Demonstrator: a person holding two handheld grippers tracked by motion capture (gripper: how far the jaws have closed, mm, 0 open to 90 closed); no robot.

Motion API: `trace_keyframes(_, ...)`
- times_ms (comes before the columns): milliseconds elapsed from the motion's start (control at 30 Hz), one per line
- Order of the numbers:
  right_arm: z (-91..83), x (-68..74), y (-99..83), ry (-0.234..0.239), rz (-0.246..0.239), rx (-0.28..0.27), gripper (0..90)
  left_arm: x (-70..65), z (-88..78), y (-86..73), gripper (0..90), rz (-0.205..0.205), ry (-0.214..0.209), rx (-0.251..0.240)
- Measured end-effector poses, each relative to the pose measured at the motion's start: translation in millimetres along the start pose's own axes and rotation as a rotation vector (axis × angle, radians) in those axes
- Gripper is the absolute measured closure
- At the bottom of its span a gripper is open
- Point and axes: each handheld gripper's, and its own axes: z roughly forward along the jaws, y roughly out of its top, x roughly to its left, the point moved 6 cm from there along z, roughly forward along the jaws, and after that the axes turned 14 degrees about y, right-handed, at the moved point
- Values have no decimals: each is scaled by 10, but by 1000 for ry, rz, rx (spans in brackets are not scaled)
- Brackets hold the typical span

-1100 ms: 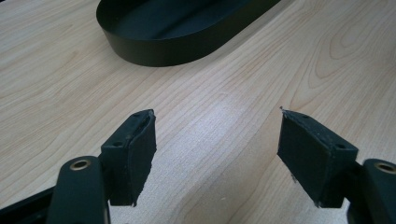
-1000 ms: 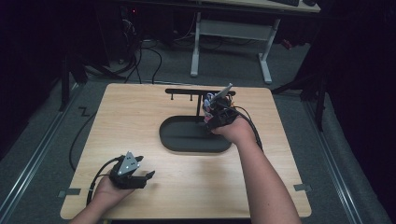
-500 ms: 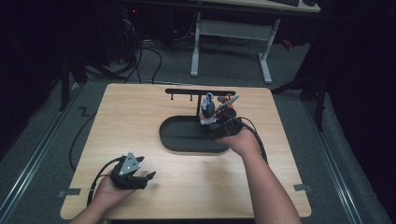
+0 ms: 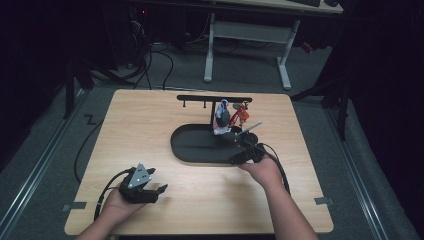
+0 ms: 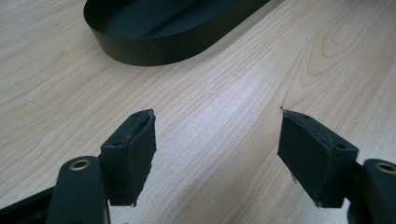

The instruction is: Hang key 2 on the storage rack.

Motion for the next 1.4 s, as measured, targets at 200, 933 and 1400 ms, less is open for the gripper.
trace_keyframes(200,66,-12,-353,33,-4,-98,270,-13,23,-9,280,-3,-6,11)
trace_keyframes(933,-176,-83,-1502,-52,-22,-541,169,-221,82,91,277,28,-34,-9)
trace_keyframes(1400,-84,-37,-1461,-82,-39,-508,170,-187,28,102,276,34,-43,-27)
